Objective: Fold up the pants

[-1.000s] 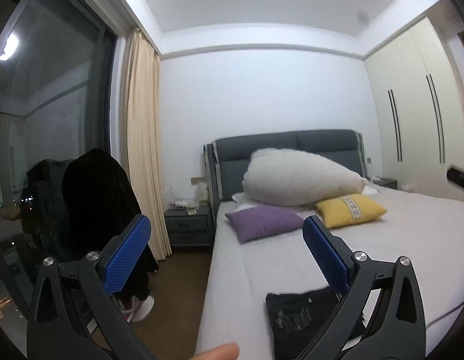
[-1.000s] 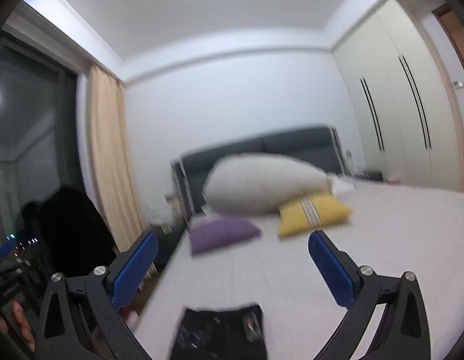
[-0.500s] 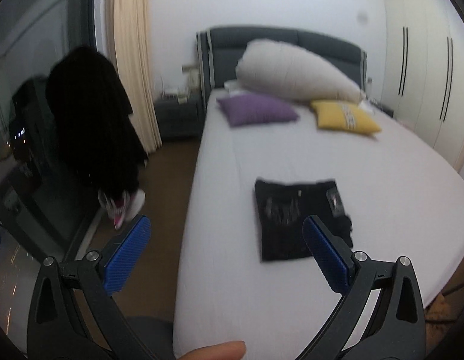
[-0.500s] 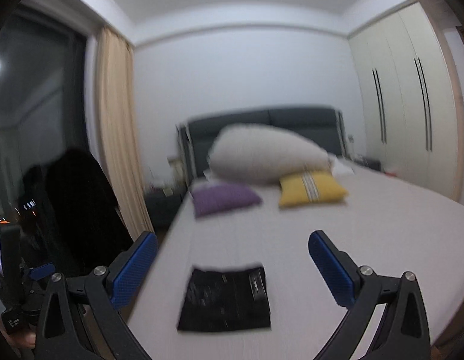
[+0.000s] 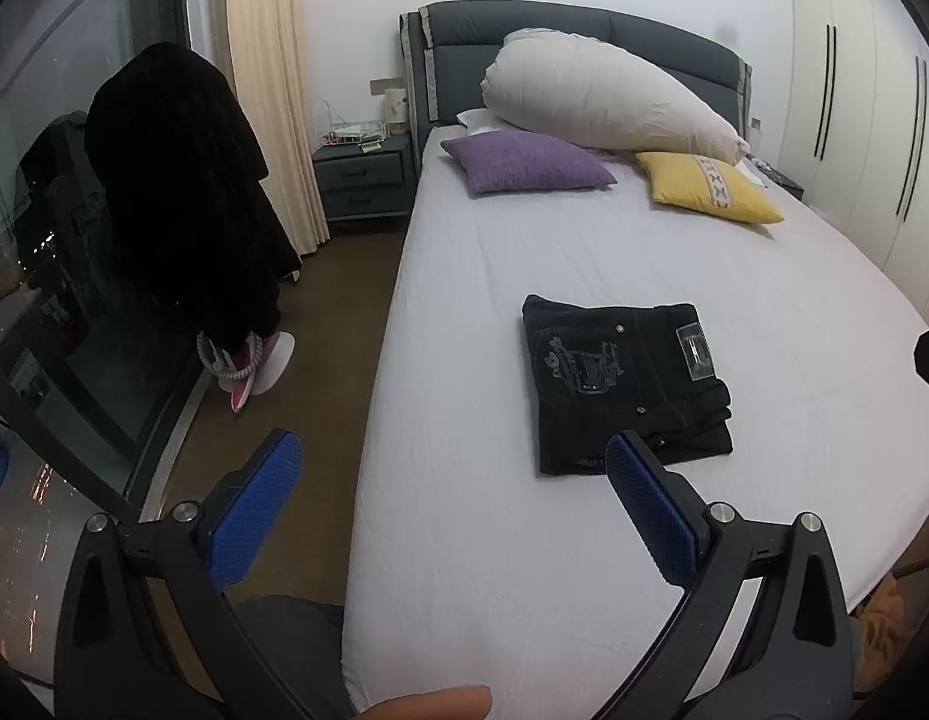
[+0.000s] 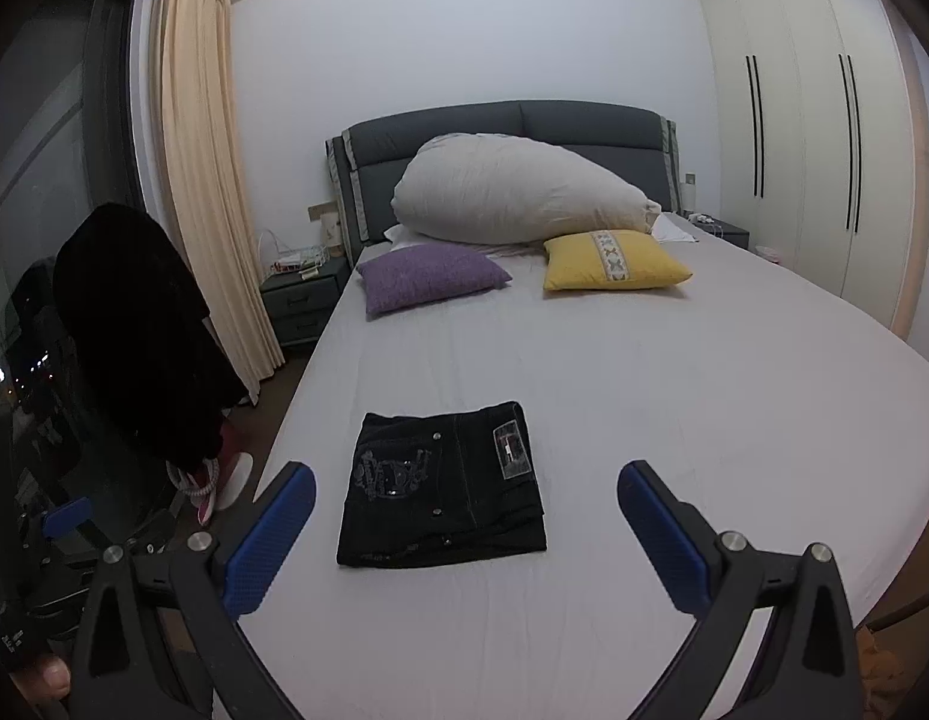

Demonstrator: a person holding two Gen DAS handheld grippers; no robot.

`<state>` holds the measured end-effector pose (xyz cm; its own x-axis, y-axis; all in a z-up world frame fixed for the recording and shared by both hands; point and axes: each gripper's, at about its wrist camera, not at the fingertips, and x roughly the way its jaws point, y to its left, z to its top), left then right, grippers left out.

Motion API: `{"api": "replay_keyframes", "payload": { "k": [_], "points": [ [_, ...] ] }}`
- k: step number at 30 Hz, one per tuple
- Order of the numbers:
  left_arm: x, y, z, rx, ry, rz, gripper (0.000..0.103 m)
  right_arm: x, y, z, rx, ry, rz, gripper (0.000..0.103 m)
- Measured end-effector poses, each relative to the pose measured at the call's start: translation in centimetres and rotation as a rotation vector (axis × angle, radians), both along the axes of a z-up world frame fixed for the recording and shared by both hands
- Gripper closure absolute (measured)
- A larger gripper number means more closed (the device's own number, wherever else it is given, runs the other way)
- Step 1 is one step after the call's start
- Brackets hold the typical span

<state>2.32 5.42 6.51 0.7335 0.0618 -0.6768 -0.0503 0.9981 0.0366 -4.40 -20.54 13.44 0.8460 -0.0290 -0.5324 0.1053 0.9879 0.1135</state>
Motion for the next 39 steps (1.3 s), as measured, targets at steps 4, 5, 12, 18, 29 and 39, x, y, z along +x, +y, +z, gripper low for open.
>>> {"api": "replay_keyframes", "payload": {
  "k": [4, 5, 12, 18, 29, 39],
  "points": [
    [-0.1, 0.0, -0.1, 0.004, 0.009, 0.0, 0.0, 0.4, 0.3, -0.7, -0.006, 0.017, 0.008, 0.0],
    [-0.1, 0.0, -0.2, 0.005, 0.013, -0.002, 0.0, 0.3, 0.5, -0.7, -0.009, 0.021, 0.009, 0.0],
    [-0.4, -0.1, -0.6, 0.004, 0.03, -0.005, 0.0, 0.4, 1.0, -1.0, -0.023, 0.039, 0.021, 0.0],
    [-0.1, -0.1, -1.1, 0.004, 0.045, 0.0, 0.0, 0.6, 1.4, -1.2, -0.032, 0.054, 0.031, 0.0],
    [0.2, -0.3, -1.6, 0.001, 0.054, 0.0, 0.0, 0.8, 1.9, -1.5, -0.041, 0.072, 0.046, 0.0],
    [0.4, -0.4, -1.9, -0.001, 0.056, -0.001, 0.0, 0.8, 2.0, -1.6, -0.042, 0.076, 0.049, 0.0]
  ]
}}
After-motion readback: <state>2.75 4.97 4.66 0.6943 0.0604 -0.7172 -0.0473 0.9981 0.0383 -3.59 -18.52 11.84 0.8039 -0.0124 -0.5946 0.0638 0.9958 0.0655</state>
